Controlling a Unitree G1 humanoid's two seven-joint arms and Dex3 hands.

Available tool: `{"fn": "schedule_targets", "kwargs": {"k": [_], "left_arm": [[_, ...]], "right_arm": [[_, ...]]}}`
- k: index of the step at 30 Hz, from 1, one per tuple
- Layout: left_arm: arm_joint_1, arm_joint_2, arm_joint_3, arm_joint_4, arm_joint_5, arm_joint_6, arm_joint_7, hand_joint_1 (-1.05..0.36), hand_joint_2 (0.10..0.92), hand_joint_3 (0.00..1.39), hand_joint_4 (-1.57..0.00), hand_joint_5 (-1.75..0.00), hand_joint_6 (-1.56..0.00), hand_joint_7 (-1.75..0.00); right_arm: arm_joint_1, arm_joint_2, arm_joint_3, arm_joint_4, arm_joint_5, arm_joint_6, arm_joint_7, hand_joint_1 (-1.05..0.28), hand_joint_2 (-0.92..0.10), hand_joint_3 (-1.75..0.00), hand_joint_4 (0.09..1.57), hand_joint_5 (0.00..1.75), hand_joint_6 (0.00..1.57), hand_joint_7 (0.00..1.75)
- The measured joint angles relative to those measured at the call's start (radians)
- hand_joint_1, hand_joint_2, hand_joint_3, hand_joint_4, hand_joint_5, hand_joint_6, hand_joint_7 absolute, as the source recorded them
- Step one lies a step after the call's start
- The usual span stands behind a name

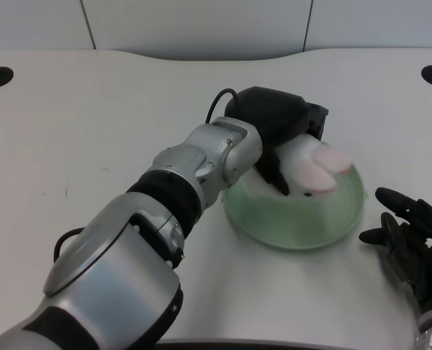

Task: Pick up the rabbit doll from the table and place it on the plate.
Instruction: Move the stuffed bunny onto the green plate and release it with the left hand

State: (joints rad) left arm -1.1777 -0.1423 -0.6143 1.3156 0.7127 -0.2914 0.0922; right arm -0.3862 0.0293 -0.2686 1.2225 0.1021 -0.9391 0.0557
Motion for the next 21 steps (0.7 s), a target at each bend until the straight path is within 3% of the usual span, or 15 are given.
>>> {"fn": "schedule_targets", "kwargs": {"k": [4,5,7,8,9,12,18,21], "left_arm": [[0.0,0.0,0.0,0.001,0.0,0.004,0.0,-0.26,0.894,0.06,-0.67,-1.5,-0.65,-1.34],[0.0,0.0,-0.004,0.001,0.003,0.008,0.0,-0.47,0.876,0.04,-0.62,-1.48,-0.56,-1.28],[0.0,0.0,-0.019,0.002,0.023,0.024,0.0,-0.58,0.868,0.03,-0.59,-1.47,-0.51,-1.24],[0.0,0.0,-0.025,0.004,0.027,0.027,-0.005,-0.69,0.867,0.02,-0.47,-1.23,-0.44,-0.97],[0.0,0.003,-0.03,0.005,0.03,0.024,-0.017,-0.81,0.88,0.01,-0.3,-0.89,-0.36,-0.58],[0.0,0.011,-0.04,0.01,0.034,0.003,-0.058,-0.94,0.892,0.0,-0.06,-0.52,-0.19,-0.23],[0.0,0.02,-0.042,0.013,0.034,-0.004,-0.077,-1.01,0.92,0.03,0.0,-0.12,0.0,-0.18],[0.0,0.02,-0.042,0.013,0.034,-0.004,-0.078,-1.0,0.919,0.03,0.0,-0.1,0.0,-0.15]], "right_arm": [[0.0,0.003,0.0,0.0,0.0,0.0,-0.001,-0.36,-0.92,-0.31,0.83,1.07,0.87,0.33],[0.0,0.003,0.0,-0.001,0.0,0.0,-0.002,-0.36,-0.92,-0.31,0.84,1.07,0.87,0.34],[0.001,0.003,0.001,-0.002,-0.001,0.0,-0.006,-0.37,-0.92,-0.31,0.84,1.07,0.87,0.34],[0.001,0.004,0.001,-0.002,-0.001,0.0,-0.007,-0.37,-0.92,-0.3,0.84,1.06,0.87,0.34],[0.001,0.004,0.001,-0.002,0.0,0.0,-0.006,-0.36,-0.92,-0.3,0.82,1.05,0.87,0.34],[0.002,0.008,-0.001,-0.006,0.005,0.0,0.001,-0.36,-0.92,-0.3,0.83,1.05,0.87,0.33],[0.002,0.009,0.003,-0.01,-0.001,0.001,-0.011,-0.35,-0.92,-0.31,0.85,1.05,0.88,0.33],[0.002,0.009,0.004,-0.01,-0.002,0.0,-0.013,-0.35,-0.92,-0.31,0.83,1.04,0.88,0.33]]}}
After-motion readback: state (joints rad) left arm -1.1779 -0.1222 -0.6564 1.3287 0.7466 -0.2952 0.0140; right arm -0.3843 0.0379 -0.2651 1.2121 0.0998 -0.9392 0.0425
